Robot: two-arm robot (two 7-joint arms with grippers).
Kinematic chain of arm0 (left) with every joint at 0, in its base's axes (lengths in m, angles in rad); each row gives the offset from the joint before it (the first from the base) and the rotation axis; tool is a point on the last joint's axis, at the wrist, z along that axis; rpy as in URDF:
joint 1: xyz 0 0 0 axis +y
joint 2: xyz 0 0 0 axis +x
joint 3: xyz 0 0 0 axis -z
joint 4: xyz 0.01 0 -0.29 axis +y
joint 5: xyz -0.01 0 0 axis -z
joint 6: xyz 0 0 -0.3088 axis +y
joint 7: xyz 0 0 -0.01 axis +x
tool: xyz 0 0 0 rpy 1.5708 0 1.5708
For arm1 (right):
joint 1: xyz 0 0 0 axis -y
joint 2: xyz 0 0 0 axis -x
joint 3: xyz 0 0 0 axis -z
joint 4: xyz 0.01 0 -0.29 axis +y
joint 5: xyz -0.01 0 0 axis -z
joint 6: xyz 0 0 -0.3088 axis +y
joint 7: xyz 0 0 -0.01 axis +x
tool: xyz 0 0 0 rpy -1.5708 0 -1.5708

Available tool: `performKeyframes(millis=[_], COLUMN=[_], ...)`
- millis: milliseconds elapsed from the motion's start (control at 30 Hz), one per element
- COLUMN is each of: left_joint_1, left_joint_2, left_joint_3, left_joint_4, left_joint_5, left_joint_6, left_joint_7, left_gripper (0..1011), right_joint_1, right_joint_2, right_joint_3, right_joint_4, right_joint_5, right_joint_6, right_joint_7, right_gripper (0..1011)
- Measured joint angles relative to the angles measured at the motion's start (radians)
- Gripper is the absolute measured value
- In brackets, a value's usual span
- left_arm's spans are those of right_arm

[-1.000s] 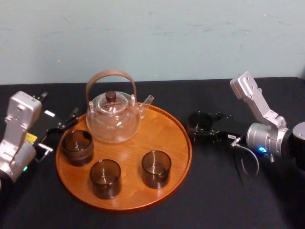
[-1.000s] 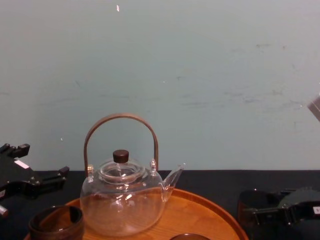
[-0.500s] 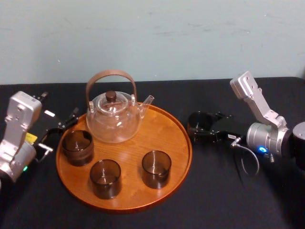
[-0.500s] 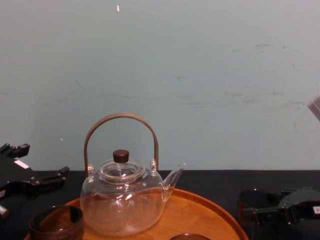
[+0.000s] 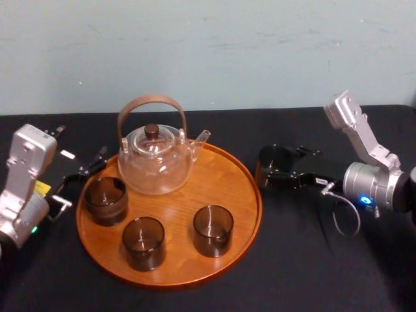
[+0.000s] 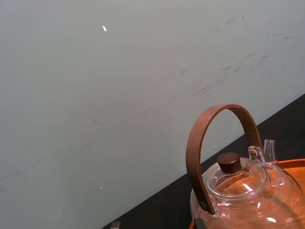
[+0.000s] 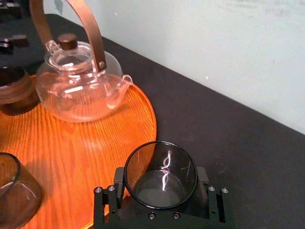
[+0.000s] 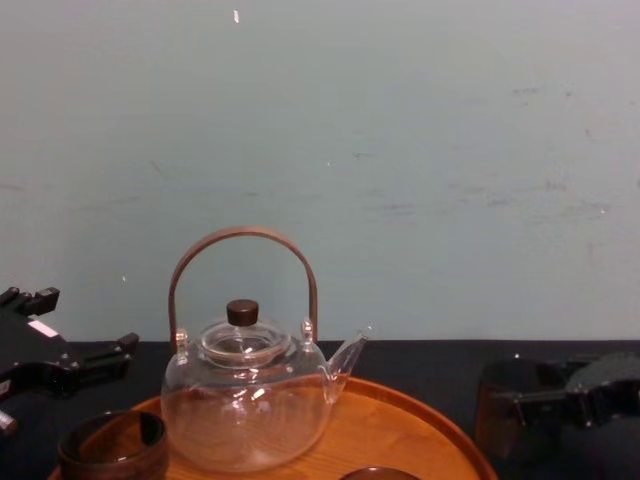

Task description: Pick up the glass from the table and place it on the tray.

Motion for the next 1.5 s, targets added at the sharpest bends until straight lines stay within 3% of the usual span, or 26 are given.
performKeyframes(millis=[400, 700, 1500], left_joint_1=[0.000, 0.000, 0.000], left_joint_2=[0.000, 0.000, 0.000], left_joint_3=[0.000, 0.000, 0.000], left_joint_4=[0.000, 0.000, 0.000], left_joint_5=[0.000, 0.000, 0.000], left_joint_6=[0.000, 0.000, 0.000], left_joint_7=[0.000, 0.000, 0.000], left_gripper=[1001, 1001, 1001], right_joint_1=[-0.024, 0.001, 0.130], right_joint_2=[0.046, 0.054, -0.047], right_joint_3=[0.010, -0.020, -0.139], right_joint_4=[-0.100, -0.122, 0.046], right_joint_5=[0.020, 0.020, -0.015], right_joint_6=[-0.011, -0.034, -0.087], right_joint_7=[0.009, 0.044, 0.118], right_gripper=[899, 899, 899])
